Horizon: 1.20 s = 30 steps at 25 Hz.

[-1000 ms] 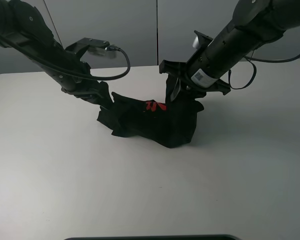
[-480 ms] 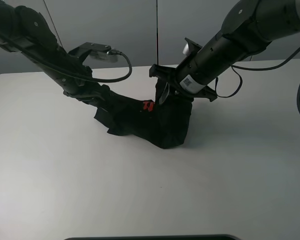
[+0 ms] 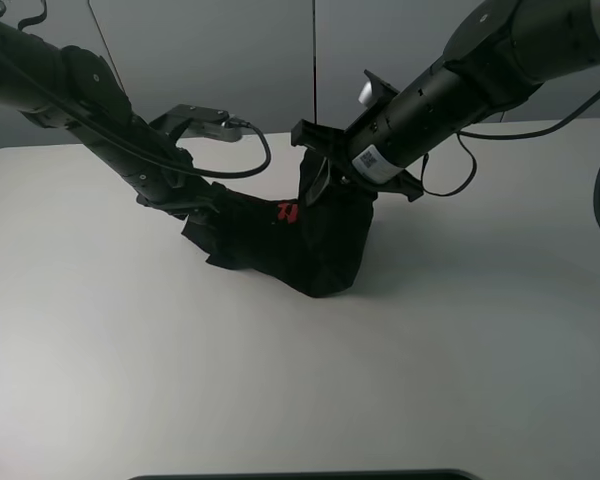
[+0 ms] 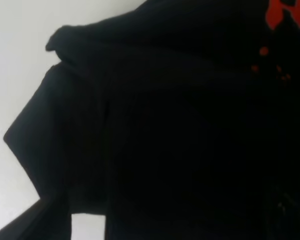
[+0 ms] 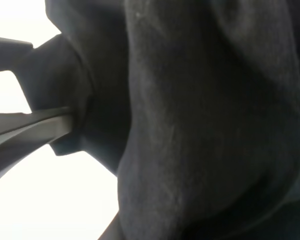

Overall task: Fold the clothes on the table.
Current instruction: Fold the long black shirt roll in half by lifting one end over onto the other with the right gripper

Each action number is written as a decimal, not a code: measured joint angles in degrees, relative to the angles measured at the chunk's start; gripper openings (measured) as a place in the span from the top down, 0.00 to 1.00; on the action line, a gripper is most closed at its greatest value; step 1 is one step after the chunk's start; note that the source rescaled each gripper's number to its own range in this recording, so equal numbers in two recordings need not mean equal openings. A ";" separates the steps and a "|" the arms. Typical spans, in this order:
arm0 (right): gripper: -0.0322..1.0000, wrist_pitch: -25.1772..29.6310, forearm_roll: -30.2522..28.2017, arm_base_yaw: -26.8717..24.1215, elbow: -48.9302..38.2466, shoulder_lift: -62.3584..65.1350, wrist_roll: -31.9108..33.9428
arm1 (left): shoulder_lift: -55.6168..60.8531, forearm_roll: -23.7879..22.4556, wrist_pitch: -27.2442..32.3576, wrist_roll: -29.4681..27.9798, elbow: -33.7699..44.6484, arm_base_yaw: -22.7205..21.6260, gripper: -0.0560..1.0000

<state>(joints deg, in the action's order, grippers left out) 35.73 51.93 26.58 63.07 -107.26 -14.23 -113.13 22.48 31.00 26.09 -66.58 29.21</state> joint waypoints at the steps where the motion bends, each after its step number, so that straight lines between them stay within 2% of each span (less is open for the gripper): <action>1: 0.86 0.00 0.90 0.00 0.00 -0.10 -0.49 | -0.24 -0.12 -0.16 -0.23 0.00 0.00 0.02; 4: 0.86 -0.23 3.92 0.00 0.00 -0.59 -2.61 | -0.86 -0.12 -0.64 -0.47 0.00 0.00 0.02; 14: 0.86 -2.92 22.35 3.09 0.09 -7.36 -15.96 | -0.90 -0.12 -0.78 -0.47 -0.25 0.00 0.02; 20: 0.85 -4.34 25.30 4.36 0.09 -9.45 -21.94 | -0.99 -0.34 2.06 -0.47 -2.56 0.00 0.02; 22: 0.69 -4.56 26.67 4.36 0.09 -9.45 -25.35 | -0.99 -0.34 2.63 -0.47 -3.26 0.00 0.02; 25: 0.21 -4.56 27.74 4.36 0.09 -9.34 -27.21 | -0.99 -0.34 3.00 -0.47 -3.90 -0.13 0.02; 26: 0.11 -4.56 27.93 4.36 0.09 -9.21 -27.85 | -0.99 -0.24 3.18 -0.47 -4.01 -0.40 0.02; 28: 0.02 -4.66 27.46 4.38 0.09 -8.83 -28.68 | -0.99 -0.24 4.21 -0.47 -4.54 -1.09 0.02; 30: 0.01 -5.48 25.07 4.49 0.09 -7.92 -29.08 | -0.99 0.18 5.58 -0.47 -5.85 -1.90 0.02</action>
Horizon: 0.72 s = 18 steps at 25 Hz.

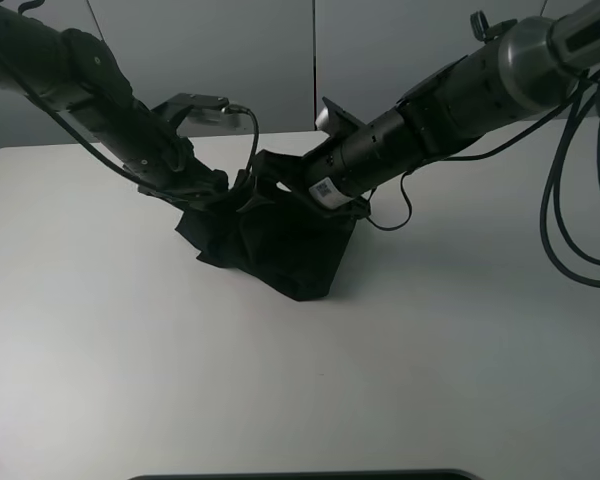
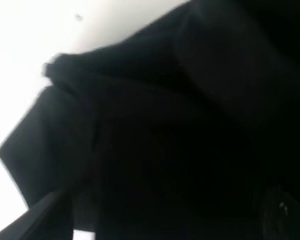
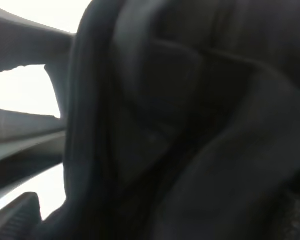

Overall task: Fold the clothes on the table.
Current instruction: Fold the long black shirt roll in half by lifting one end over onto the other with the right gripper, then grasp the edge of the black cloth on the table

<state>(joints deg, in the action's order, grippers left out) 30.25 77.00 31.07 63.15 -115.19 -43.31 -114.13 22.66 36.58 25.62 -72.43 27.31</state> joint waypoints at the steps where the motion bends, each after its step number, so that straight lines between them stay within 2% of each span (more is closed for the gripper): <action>1: 0.01 -0.91 -1.67 0.00 0.00 0.73 0.00 | 0.00 0.55 1.03 0.00 -0.84 -0.65 0.02; 6: 0.03 -4.08 -13.70 -0.82 0.12 5.05 4.38 | 0.00 1.48 7.10 0.00 -7.38 -2.12 0.02; 9: 0.03 -4.21 -25.30 -3.21 0.12 7.73 10.04 | 0.00 2.91 10.10 0.00 -11.19 -2.12 0.02; 14: 0.03 -0.42 -46.33 -9.36 0.12 10.93 22.91 | 0.00 4.85 16.05 1.32 -16.34 -1.73 0.02; 18: 0.03 2.08 -54.38 -15.49 0.12 12.08 28.42 | 0.00 4.81 18.68 2.60 -17.43 1.73 0.02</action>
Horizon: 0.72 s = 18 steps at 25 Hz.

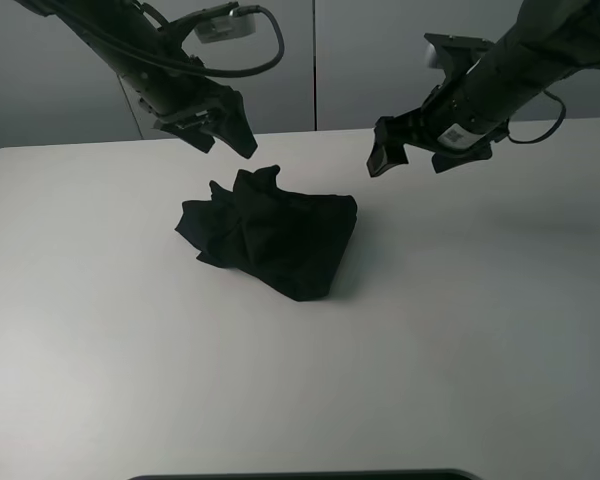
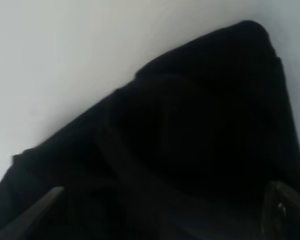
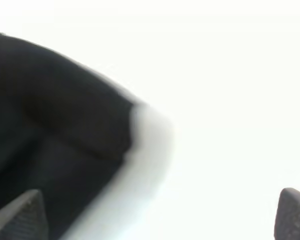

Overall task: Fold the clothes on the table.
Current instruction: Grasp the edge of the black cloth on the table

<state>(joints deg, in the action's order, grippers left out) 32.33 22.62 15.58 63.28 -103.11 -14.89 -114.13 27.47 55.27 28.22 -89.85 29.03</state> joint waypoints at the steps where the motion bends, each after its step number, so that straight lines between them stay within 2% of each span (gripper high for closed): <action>1: 0.03 0.49 -1.01 -1.53 0.00 0.11 0.58 | 0.00 -0.43 0.26 0.00 0.00 1.37 0.02; 8: 0.03 2.75 -2.58 -9.98 0.00 0.14 2.29 | 0.00 -5.83 0.72 -2.55 0.00 11.10 0.02; 13: 0.03 4.65 -2.81 -12.50 0.00 0.14 2.42 | 0.00 -19.68 1.08 -11.68 0.00 16.77 0.02; 18: 0.03 5.30 -1.30 -12.63 0.00 0.14 2.28 | -0.55 -22.14 0.38 -14.31 0.00 19.36 0.02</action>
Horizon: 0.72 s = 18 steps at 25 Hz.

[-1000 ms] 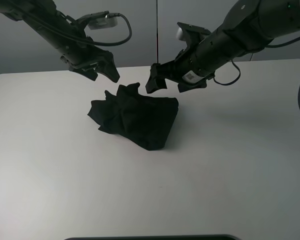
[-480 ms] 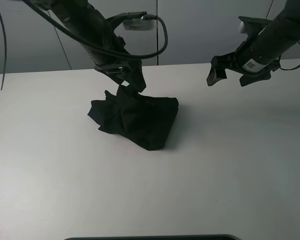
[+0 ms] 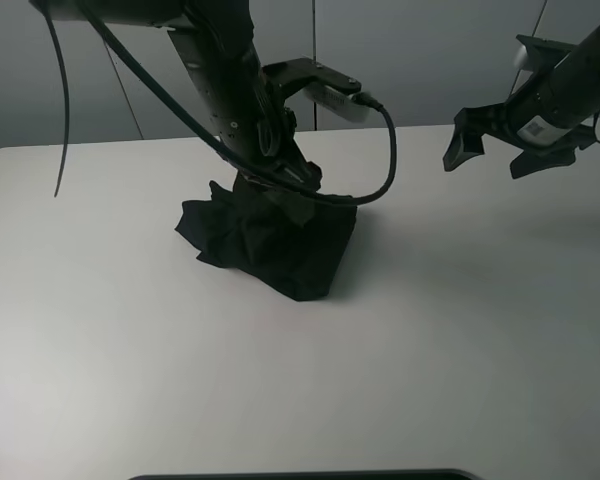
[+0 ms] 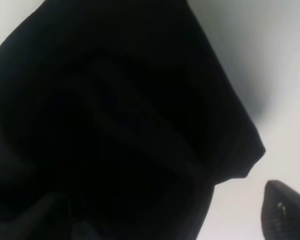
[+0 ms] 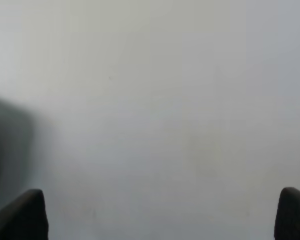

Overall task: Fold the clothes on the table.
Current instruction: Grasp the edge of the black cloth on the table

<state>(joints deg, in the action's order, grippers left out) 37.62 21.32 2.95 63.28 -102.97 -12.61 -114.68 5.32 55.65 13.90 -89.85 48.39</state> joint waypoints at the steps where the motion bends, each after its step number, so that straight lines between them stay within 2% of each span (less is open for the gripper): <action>1: 0.03 0.00 0.62 0.00 0.00 0.00 -0.13 | -0.12 -0.70 -0.21 -0.88 0.00 0.26 0.02; 5: 0.03 1.17 4.43 0.00 0.00 0.00 -2.27 | -1.82 -5.32 -1.26 -5.85 0.00 0.64 0.02; 10: 0.03 2.09 9.10 0.00 0.00 0.00 -5.05 | -5.10 -6.71 -2.49 -7.67 0.00 0.64 0.02; 13: 0.03 2.96 9.73 0.00 0.00 0.00 -6.05 | -6.86 -9.32 -3.31 -10.89 0.00 0.64 0.02; 18: 0.03 3.63 9.73 0.00 0.00 0.00 -6.73 | -7.37 -16.17 -3.55 -15.50 0.00 0.40 0.02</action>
<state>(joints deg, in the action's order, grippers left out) 41.26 31.05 2.95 63.28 -102.97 -19.34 -122.05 -10.85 52.10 -1.60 -89.85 48.79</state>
